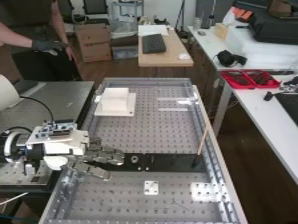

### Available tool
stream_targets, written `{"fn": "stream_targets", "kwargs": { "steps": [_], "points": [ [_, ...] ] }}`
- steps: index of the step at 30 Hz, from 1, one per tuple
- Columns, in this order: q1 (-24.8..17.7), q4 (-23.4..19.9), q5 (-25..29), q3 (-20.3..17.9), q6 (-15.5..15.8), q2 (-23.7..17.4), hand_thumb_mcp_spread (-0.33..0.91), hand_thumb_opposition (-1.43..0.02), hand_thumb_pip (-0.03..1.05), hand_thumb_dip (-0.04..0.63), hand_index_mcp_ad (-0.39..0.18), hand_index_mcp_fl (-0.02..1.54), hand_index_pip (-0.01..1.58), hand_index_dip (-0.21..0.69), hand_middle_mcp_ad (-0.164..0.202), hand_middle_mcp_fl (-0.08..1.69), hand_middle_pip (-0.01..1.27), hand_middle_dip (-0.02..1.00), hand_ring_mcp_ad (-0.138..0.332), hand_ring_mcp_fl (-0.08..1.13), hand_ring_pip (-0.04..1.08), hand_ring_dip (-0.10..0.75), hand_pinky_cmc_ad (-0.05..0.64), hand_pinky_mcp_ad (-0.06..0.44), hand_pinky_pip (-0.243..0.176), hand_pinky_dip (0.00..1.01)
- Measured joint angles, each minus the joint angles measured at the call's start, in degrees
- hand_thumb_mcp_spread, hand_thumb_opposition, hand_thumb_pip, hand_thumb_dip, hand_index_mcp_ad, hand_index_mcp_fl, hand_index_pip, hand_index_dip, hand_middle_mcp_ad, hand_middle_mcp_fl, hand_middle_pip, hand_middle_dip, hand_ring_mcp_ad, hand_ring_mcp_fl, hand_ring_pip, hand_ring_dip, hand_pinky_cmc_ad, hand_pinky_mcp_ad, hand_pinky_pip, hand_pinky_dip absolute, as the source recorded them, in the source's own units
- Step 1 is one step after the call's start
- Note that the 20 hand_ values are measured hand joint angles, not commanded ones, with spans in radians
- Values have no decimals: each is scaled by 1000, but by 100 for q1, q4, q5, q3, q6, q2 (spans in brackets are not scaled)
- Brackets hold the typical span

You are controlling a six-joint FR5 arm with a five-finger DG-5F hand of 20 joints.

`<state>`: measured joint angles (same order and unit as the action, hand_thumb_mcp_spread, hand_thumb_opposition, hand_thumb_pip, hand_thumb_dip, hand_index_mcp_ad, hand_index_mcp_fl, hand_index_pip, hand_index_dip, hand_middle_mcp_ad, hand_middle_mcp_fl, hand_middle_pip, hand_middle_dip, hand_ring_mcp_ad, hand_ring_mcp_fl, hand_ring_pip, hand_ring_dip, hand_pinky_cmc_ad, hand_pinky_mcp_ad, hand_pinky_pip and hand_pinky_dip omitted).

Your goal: Grab the smaller nut and place it in the white container

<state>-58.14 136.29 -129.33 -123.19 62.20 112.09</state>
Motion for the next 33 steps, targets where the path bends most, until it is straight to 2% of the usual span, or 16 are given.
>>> {"fn": "stream_targets", "kwargs": {
  "steps": [33],
  "points": [
    [-3, -2, 1, 32, -25, 81, 426, -836, 780, 211, -150, 19, 1560, 164, 51, 68, 117, 239, 112, -2, 89, 129, 330, 279, 3, 188]
  ]
}}
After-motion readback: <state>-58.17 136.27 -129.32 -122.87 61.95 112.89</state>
